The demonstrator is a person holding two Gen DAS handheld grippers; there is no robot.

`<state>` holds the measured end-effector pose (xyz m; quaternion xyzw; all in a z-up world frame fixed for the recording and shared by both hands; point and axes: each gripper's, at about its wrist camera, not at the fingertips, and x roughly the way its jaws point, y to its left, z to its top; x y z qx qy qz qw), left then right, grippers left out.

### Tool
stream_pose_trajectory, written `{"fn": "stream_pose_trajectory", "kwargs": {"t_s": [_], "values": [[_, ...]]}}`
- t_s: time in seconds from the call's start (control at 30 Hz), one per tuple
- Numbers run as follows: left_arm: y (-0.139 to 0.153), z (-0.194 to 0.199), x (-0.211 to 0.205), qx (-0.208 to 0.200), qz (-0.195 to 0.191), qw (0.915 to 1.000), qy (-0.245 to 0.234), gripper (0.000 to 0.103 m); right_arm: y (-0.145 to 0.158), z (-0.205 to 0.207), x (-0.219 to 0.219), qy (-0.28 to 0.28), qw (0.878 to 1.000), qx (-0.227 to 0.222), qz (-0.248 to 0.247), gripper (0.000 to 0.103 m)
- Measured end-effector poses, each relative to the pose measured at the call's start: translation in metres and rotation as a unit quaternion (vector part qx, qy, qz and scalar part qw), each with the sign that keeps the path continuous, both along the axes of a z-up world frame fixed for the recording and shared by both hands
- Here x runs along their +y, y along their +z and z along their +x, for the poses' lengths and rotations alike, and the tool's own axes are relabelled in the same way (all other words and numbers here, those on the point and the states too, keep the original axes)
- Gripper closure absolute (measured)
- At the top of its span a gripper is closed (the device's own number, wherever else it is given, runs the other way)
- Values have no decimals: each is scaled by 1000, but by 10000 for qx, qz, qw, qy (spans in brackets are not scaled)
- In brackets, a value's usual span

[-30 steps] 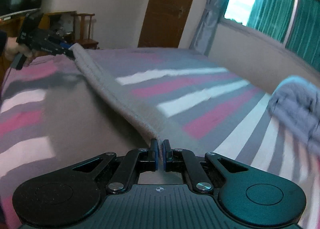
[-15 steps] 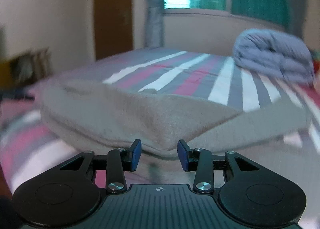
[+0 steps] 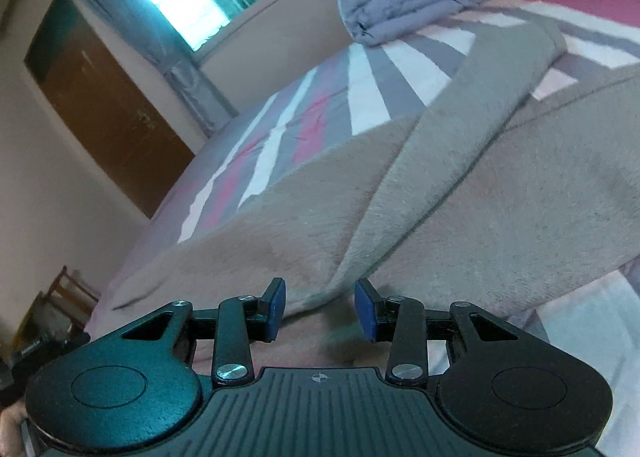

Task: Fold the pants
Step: 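Lift both hems and fold them over toward the waistband, then open both tools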

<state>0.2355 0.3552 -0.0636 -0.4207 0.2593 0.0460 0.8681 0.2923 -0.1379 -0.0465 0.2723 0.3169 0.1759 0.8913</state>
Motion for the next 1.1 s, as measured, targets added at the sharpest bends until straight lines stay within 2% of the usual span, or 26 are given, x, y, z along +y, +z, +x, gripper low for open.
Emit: {"fn": "stream_pose_trajectory", "kwargs": {"t_s": [0.07, 0.13, 0.2, 0.3, 0.33, 0.37, 0.47, 0.5, 0.57, 0.6, 0.67, 0.73, 0.77, 0.9, 0.97, 1.03, 1.07, 1.1], "values": [[-3, 0, 5, -39, -178, 9998, 87, 58, -3, 6, 0, -81, 9999, 135, 48, 64], [-5, 1, 8, 11, -243, 9996, 170, 63, -9, 16, -3, -172, 9991, 315, 241, 64], [-4, 4, 9, 158, -118, 9995, 239, 83, -12, 26, 0, -236, 9981, 455, 330, 64], [3, 12, 7, 249, 316, 9991, 107, 87, -11, 34, 2, -238, 9977, 557, 294, 95], [8, 12, 7, 192, 417, 9989, 59, 88, -10, 35, 3, -242, 9978, 582, 222, 98], [15, 10, 7, 82, 471, 9989, 32, 88, -6, 35, 5, -208, 9981, 539, 207, 98], [34, 1, 10, -199, 585, 9981, -55, 89, 16, 17, 4, 13, 9999, 25, 142, 98], [36, -2, 12, -217, 646, 9976, -88, 89, 23, 7, 1, 103, 9996, -141, 204, 98], [32, -5, 16, -5, 774, 9969, -114, 89, 31, -13, -3, 261, 9988, -362, 198, 98], [25, -5, 17, 176, 820, 9964, -144, 89, 29, -18, -2, 312, 9987, -374, 115, 98], [8, 1, 12, 640, 1046, 9920, -312, 89, 12, -21, 5, 415, 9989, -74, -192, 98], [4, -2, 10, 599, 1046, 9924, -257, 89, -16, -18, 12, 467, 9969, 326, -540, 98], [6, -3, 9, 588, 1038, 9926, -223, 89, -21, -21, 10, 434, 9975, 296, -467, 98], [14, -1, 0, 636, 1448, 9869, -317, 89, -15, -31, 3, 408, 9981, 188, -420, 98], [13, -1, -4, 753, 1642, 9828, -386, 86, -8, -30, 4, 445, 9980, 91, -445, 98], [17, -4, -11, 822, 1878, 9781, -349, 76, -11, -23, 7, 469, 9969, 327, -538, 96], [22, -9, -12, 894, 2048, 9744, -261, 63, -12, -17, 3, 490, 9969, 437, -429, 95], [27, -14, -17, 957, 2296, 9685, -133, 51, -11, -19, -4, 449, 9975, 455, -294, 89]]}}
